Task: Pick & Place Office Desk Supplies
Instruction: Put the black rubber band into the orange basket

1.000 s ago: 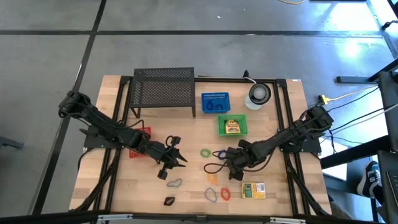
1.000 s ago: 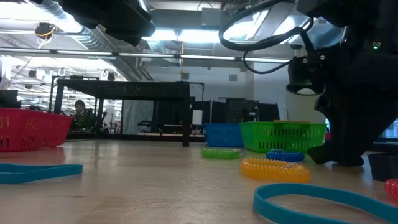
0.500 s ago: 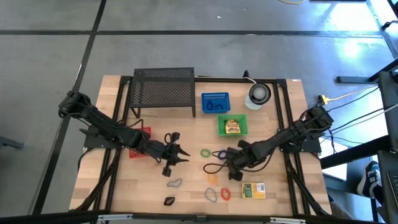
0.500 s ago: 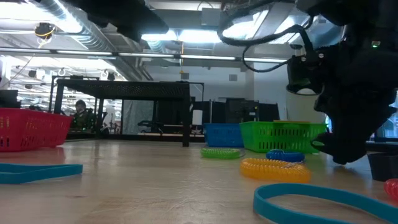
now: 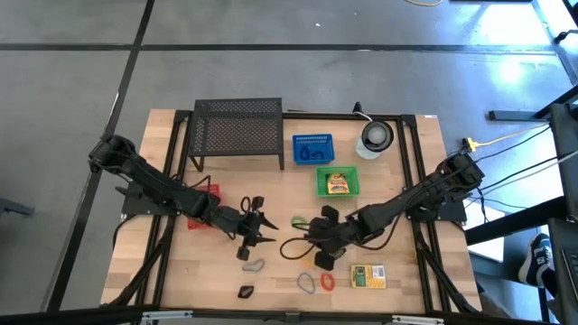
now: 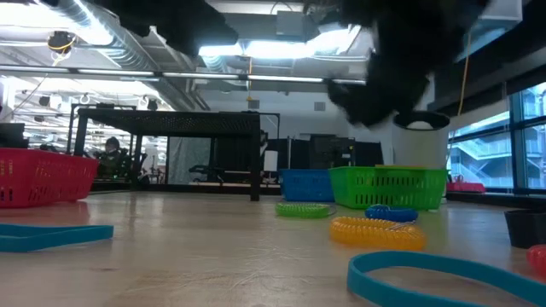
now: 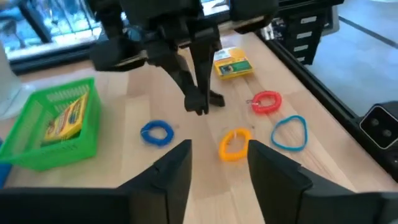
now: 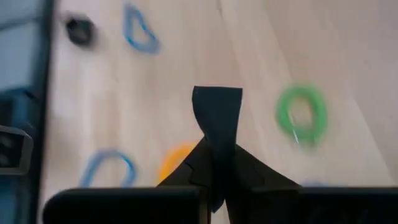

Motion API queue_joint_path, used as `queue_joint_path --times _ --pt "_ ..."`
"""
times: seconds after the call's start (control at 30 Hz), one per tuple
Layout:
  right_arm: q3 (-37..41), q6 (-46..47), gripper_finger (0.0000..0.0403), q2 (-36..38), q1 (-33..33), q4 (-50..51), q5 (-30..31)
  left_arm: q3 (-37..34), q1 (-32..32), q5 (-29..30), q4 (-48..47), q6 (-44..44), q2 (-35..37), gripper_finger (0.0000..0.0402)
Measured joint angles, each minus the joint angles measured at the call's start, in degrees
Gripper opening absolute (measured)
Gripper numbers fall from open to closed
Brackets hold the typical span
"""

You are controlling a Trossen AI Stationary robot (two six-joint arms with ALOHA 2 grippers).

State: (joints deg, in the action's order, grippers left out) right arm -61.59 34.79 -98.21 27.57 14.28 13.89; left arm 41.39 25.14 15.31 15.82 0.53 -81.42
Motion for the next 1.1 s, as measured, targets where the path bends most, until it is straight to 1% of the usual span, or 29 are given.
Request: queue_joint_path --times 0.13,0.2,0.3,0.4,0.5,0.73,0.93,1.0,1.1 --pt "-1.7 -4.7 0.0020 0.0 0.0 -5.6 2.3 0.0 0.4 0.0 8.3 4.7 -2.3 0.0175" --pt "-2.0 -6.9 0.0018 0.0 0.0 -8.7 3.5 0.0 0.6 0.0 13.6 7.2 -3.3 0.0183" --pt "-2.0 -10.3 0.0017 0.0 0.0 -12.8 5.8 0.0 0.6 0.0 18.5 8.7 -4.4 0.0189" --pt "-2.0 -13.3 0.0016 0.0 0.0 -16.1 7.6 0.0 0.6 0.0 20.8 9.5 -5.2 0.0191" --pt "-2.0 -16.3 0.0016 0.0 0.0 -18.8 7.8 0.0 0.6 0.2 23.7 11.2 -5.9 0.0192" --pt "-2.0 -21.6 0.0016 0.0 0.0 -24.3 7.8 0.0 0.5 0.6 26.9 10.8 -6.8 0.0191" --pt "-2.0 -22.2 0.0016 0.0 0.0 -25.2 7.8 0.0 0.2 0.6 28.6 10.8 -6.9 0.0175" --pt "-2.0 -22.2 0.0016 0.0 0.0 -25.2 7.8 0.0 0.2 0.6 28.7 10.8 -6.9 0.0160" --pt "-2.0 -22.2 0.0016 0.0 0.0 -25.2 7.8 0.0 0.2 0.6 28.7 10.8 -6.9 0.0127"
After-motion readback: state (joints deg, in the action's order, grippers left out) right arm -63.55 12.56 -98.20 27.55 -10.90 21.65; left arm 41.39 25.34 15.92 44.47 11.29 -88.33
